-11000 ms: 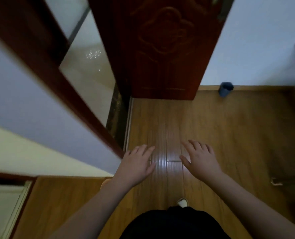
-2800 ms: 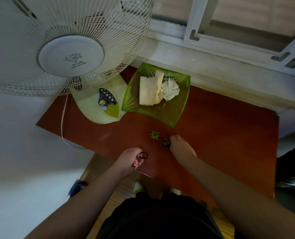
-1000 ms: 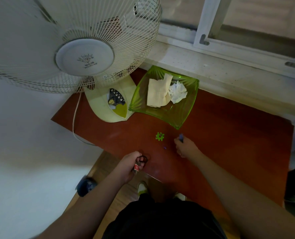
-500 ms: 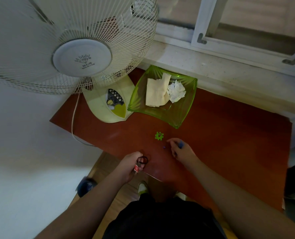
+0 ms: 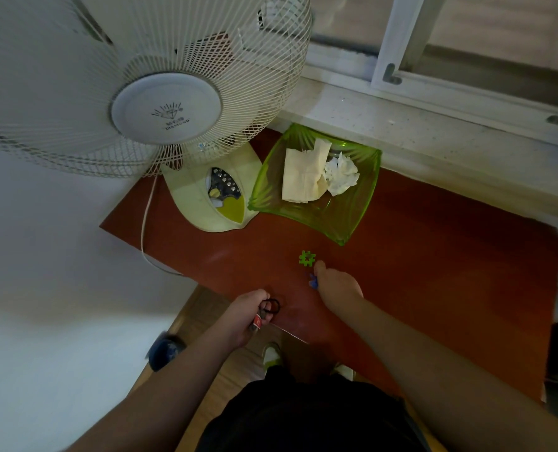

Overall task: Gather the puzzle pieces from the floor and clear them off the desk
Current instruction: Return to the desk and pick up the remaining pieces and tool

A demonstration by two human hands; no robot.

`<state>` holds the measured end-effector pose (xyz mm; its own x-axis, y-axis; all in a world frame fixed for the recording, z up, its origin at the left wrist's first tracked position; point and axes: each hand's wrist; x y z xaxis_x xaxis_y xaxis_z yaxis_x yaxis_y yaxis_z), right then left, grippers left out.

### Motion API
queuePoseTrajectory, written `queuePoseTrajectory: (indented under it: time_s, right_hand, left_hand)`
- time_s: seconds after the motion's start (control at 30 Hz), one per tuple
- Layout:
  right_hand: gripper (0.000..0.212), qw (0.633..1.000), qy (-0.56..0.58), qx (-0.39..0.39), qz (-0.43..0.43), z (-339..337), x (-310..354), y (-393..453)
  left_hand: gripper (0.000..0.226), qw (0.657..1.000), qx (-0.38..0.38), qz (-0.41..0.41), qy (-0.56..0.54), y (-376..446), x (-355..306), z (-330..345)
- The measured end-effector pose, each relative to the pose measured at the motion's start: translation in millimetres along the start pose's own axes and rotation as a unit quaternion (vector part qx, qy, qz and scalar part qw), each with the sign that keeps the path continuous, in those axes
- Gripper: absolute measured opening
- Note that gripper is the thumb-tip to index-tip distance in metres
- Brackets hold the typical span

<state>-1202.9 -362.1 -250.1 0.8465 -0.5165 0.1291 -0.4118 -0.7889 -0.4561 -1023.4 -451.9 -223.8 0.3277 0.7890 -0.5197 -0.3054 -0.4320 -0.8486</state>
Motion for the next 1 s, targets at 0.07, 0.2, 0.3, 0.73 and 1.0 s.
queuePoseTrajectory:
  time_s: [0.07,0.2,0.3,0.73,1.0]
  right_hand:
    - [0.025,0.982,0.186,0.010,0.020,-2,-9,1]
    - [0.018,0.620,0.771,0.081,0.120,-15,-17,-9]
    - [0.013,0.469,0.863,0.138,0.124,-13,-19,-17]
    - [0.023,0.671,0.727,0.017,0.146,-9,-12,9]
    - [0.022,0.751,0.644,-0.029,0.139,-8,2,20]
  left_hand:
    - [0.029,1.000,0.003,-0.003,0.005,0,-1,0]
    - [0.029,1.000,0.001,-0.001,0.004,2,-3,-1]
    - [0.029,1.000,-0.002,-0.006,0.012,2,-3,0]
    - [0.025,1.000,-0.008,-0.005,-0.030,2,-7,-3]
    - [0.022,0.999,-0.006,-0.011,-0.043,3,-5,-9]
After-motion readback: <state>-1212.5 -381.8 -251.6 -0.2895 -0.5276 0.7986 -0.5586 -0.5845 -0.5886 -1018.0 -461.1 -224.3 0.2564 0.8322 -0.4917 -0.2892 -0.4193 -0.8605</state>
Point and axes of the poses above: each hand's wrist, its own y-axis towards the middle knuckle, its own z-axis out of the palm, x = y × z, and after that the axes turned 5 degrees about -y, right-handed
